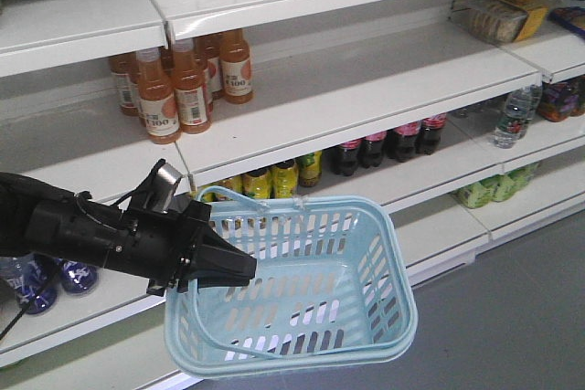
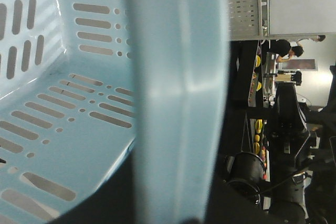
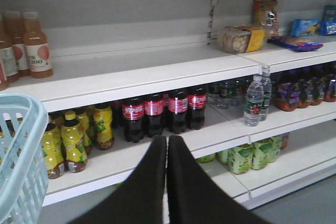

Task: Place coke in basket with both arms
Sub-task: 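Hold the basket in the left gripper while the base turns away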

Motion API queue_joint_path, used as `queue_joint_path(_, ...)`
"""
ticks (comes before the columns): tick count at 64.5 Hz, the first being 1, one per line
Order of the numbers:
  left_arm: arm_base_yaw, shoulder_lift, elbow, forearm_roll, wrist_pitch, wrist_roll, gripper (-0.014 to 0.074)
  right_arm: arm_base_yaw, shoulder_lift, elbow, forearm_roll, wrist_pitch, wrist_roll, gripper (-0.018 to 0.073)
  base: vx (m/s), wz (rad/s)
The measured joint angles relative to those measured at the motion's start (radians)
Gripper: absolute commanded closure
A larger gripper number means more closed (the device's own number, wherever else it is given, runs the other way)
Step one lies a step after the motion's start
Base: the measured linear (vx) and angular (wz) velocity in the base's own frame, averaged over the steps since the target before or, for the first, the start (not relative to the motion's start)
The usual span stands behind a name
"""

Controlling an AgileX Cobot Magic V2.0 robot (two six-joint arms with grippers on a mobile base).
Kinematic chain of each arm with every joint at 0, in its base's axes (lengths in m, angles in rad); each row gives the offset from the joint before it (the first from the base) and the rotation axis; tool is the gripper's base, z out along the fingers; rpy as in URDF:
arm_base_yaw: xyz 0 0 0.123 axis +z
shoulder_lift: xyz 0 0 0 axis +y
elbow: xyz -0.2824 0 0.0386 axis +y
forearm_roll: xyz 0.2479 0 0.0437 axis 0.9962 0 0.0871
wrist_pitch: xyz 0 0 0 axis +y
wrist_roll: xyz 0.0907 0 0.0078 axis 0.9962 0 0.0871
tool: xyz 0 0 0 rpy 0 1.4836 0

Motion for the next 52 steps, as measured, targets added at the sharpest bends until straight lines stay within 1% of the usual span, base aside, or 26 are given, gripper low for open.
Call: queue_joint_path(52, 0.0, 0.0, 0.0, 0.0, 0.0, 0.0, 0.0602, 0.0, 0.0, 0.0, 0.0, 0.0, 0.0, 0.0568, -0.02, -0.31)
